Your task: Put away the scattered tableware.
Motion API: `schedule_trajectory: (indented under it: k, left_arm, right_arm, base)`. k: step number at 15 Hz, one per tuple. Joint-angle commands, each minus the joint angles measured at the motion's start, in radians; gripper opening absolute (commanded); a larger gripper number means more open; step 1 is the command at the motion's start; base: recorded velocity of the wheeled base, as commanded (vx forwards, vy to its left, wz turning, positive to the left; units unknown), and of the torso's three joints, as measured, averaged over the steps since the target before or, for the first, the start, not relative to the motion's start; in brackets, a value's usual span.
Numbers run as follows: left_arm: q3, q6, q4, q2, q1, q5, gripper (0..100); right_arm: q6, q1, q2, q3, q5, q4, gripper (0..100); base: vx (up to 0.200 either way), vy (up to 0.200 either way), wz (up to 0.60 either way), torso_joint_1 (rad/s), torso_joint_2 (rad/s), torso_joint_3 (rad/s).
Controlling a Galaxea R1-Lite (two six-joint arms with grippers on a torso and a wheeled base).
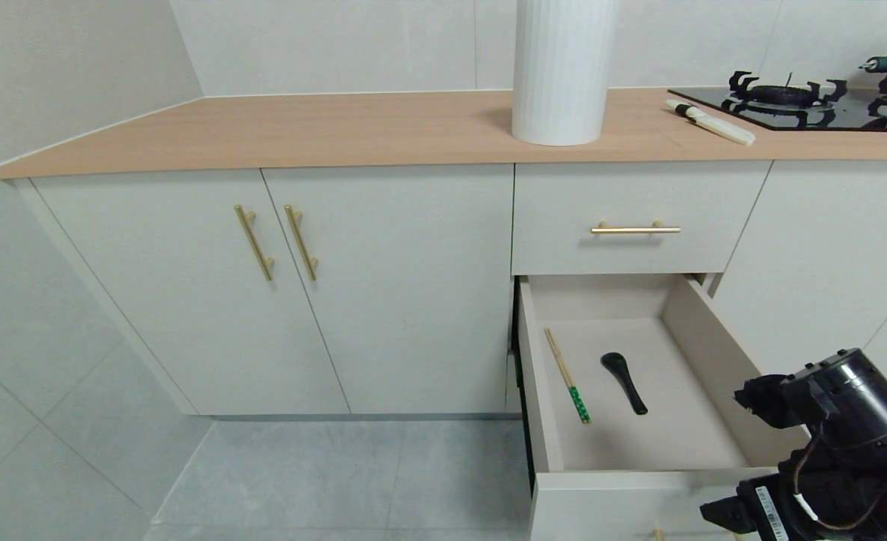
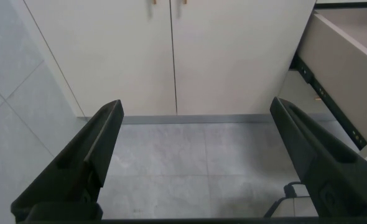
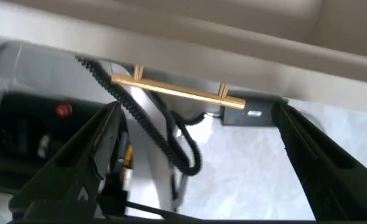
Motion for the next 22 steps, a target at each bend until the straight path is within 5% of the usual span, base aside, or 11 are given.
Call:
schedule_trajectory:
  k: [1,12,22]
  left_arm:
    - [0.0,0.0,0.0,0.002,0.0,0.0,100]
    - [0.0,0.0,0.0,0.002,0.0,0.0,100]
    - [0.0,0.0,0.0,0.002,0.0,0.0,100]
  right_arm:
    - [0.005,0.0,0.043,-0.015,-0.038,-0.014,100]
    - [-0.004,-0.029,0.223,-0.05,-0.087,-0.281,100]
    - [-0.071,-0.136,0.51,-0.46,-0.107,-0.287,100]
  base:
    - [0.0,0.0,0.0,0.0,0.0,0.0]
    - [0.0,0.0,0.0,0.0,0.0,0.0]
    - [0.0,0.0,0.0,0.0,0.0,0.0]
